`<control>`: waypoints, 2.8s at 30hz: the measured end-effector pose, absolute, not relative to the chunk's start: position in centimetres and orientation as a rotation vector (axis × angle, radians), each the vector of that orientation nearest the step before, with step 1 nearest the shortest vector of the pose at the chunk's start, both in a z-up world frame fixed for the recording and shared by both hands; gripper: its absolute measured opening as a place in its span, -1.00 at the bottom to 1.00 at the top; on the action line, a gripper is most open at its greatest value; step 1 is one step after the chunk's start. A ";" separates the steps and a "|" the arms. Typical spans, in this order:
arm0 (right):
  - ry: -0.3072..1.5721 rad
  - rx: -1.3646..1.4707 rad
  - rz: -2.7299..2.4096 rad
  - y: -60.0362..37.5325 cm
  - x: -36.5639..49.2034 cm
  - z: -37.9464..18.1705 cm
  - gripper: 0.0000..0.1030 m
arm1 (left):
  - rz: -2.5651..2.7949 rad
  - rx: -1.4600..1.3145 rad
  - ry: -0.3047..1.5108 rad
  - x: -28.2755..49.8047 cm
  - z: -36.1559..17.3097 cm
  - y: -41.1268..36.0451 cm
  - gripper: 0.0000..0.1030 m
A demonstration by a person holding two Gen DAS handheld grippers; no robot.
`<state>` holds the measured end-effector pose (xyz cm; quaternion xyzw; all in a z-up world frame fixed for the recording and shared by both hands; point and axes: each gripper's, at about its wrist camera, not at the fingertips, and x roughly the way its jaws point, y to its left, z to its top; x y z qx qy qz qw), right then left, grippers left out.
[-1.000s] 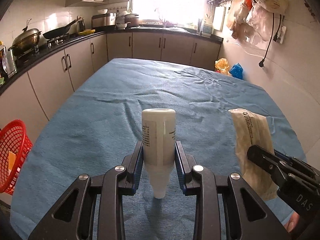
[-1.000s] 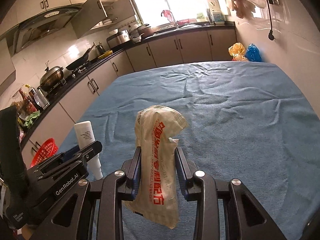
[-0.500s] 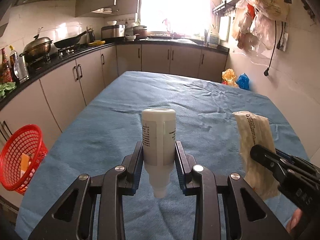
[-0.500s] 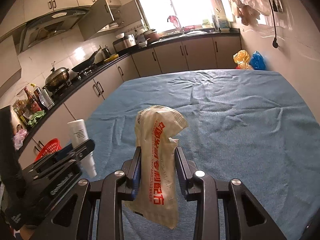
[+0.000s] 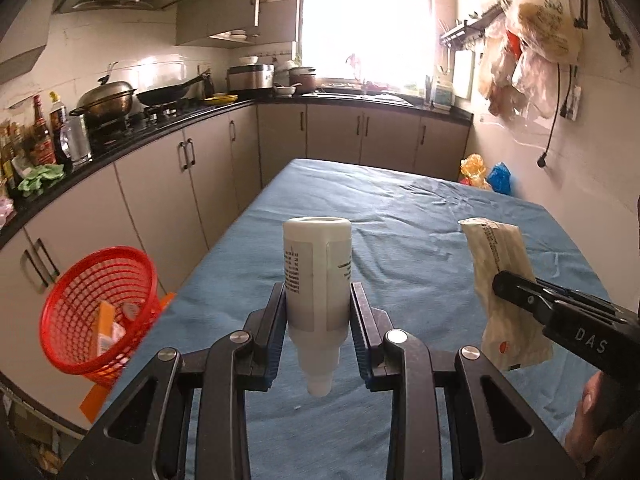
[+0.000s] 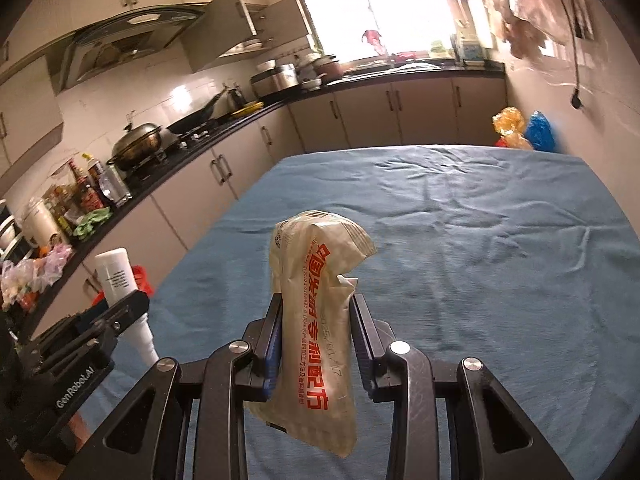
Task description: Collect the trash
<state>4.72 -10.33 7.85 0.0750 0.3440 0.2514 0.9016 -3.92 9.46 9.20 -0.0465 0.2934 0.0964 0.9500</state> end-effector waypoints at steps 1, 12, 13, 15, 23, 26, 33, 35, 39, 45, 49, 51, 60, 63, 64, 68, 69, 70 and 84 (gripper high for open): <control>0.714 0.156 0.532 -9.8 4.5 8.0 -0.34 | 0.203 -0.101 0.594 -4.3 9.3 9.9 -0.43; 0.739 0.085 0.677 -0.6 2.9 10.6 -0.33 | 0.292 -0.209 0.568 -8.0 10.1 17.5 -0.43; 0.741 0.077 0.689 0.2 2.7 10.8 -0.33 | 0.302 -0.221 0.566 -8.3 10.2 18.5 -0.43; 0.742 0.056 0.716 2.4 2.4 11.1 -0.33 | 0.327 -0.245 0.557 -8.9 10.4 20.3 -0.43; 0.760 -0.004 0.815 10.2 1.8 11.8 -0.33 | 0.430 -0.324 0.535 -11.1 10.4 27.3 -0.43; 0.767 -0.015 0.844 12.6 1.7 11.8 -0.33 | 0.466 -0.352 0.534 -11.8 10.1 29.7 -0.43; 0.796 -0.036 0.901 17.4 1.8 11.2 -0.33 | 0.519 -0.421 0.567 -12.2 8.1 34.3 -0.43; 0.809 -0.042 0.913 18.6 1.8 10.8 -0.33 | 0.526 -0.435 0.582 -12.1 7.4 35.1 -0.43; 0.832 -0.056 0.931 21.1 2.2 9.7 -0.33 | 0.533 -0.445 0.608 -11.7 6.2 35.9 -0.43; 0.865 -0.064 0.927 23.8 3.3 7.9 -0.31 | 0.534 -0.442 0.622 -11.1 5.2 36.6 -0.43; 0.888 -0.064 0.924 25.2 4.1 7.2 -0.28 | 0.533 -0.446 0.622 -10.9 5.0 37.0 -0.43; 0.889 -0.066 0.923 25.3 4.2 7.1 -0.27 | 0.534 -0.443 0.622 -10.9 5.0 37.0 -0.43; 0.904 -0.045 0.928 25.1 4.4 7.1 -0.08 | 0.523 -0.438 0.616 -10.9 5.0 36.8 -0.30; 0.879 -0.036 0.917 24.2 4.2 7.9 -0.07 | 0.539 -0.425 0.599 -11.2 5.3 36.5 0.14; 0.871 -0.031 0.912 23.8 4.2 8.2 -0.05 | 0.545 -0.419 0.591 -11.3 5.4 36.4 0.25; 0.817 -0.025 0.859 21.7 3.6 9.6 0.49 | 0.574 -0.389 0.576 -11.4 6.0 35.9 0.54; 0.799 -0.034 0.836 21.2 3.3 9.9 0.60 | 0.580 -0.385 0.577 -11.4 6.1 35.7 0.64; 0.782 -0.050 0.811 20.7 3.1 10.2 0.63 | 0.588 -0.380 0.579 -11.5 6.3 35.5 0.69; 0.537 -0.332 0.576 14.4 -3.5 10.7 0.94 | 0.870 -0.102 0.548 -16.1 8.8 30.9 0.97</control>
